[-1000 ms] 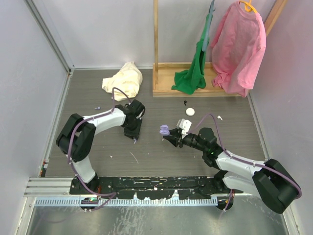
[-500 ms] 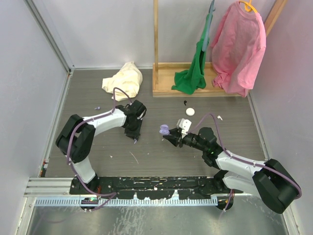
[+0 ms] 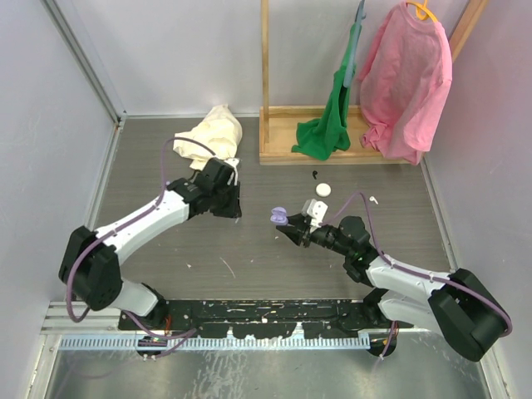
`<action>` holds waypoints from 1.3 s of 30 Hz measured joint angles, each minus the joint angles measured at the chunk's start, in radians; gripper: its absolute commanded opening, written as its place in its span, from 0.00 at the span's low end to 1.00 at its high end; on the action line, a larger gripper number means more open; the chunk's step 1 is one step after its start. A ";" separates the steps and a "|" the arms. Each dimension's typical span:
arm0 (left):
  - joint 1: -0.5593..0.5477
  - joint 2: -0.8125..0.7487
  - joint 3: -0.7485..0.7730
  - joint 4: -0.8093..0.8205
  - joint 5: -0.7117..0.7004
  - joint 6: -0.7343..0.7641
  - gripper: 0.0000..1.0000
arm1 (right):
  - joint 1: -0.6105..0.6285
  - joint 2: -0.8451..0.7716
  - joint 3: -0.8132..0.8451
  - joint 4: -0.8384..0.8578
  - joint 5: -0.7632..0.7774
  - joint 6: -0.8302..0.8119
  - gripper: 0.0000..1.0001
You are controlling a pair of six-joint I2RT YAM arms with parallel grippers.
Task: Insert the wireless bluetooth earbuds into the charging case
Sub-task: Pick up the earbud from the center of the board, then place the earbud in the charging case.
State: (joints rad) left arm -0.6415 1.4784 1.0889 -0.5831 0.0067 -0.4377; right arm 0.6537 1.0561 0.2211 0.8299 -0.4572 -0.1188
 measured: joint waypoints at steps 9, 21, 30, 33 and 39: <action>0.000 -0.170 -0.041 0.158 0.106 -0.001 0.19 | 0.000 0.016 0.000 0.082 0.028 0.025 0.01; 0.000 -0.331 -0.097 0.432 0.317 -0.002 0.21 | 0.000 0.061 0.001 0.254 0.026 0.085 0.01; 0.000 -0.359 -0.172 0.666 0.467 -0.045 0.21 | 0.000 0.110 0.001 0.377 0.011 0.138 0.01; -0.002 -0.366 -0.196 0.735 0.494 -0.059 0.22 | 0.000 0.118 0.001 0.409 0.009 0.155 0.01; -0.026 -0.366 -0.229 0.844 0.522 -0.075 0.22 | 0.000 0.129 0.001 0.467 0.002 0.184 0.01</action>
State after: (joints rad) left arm -0.6670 1.1122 0.8604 0.2607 0.5285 -0.5129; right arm 0.6537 1.1851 0.2218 1.2964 -0.4553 0.0654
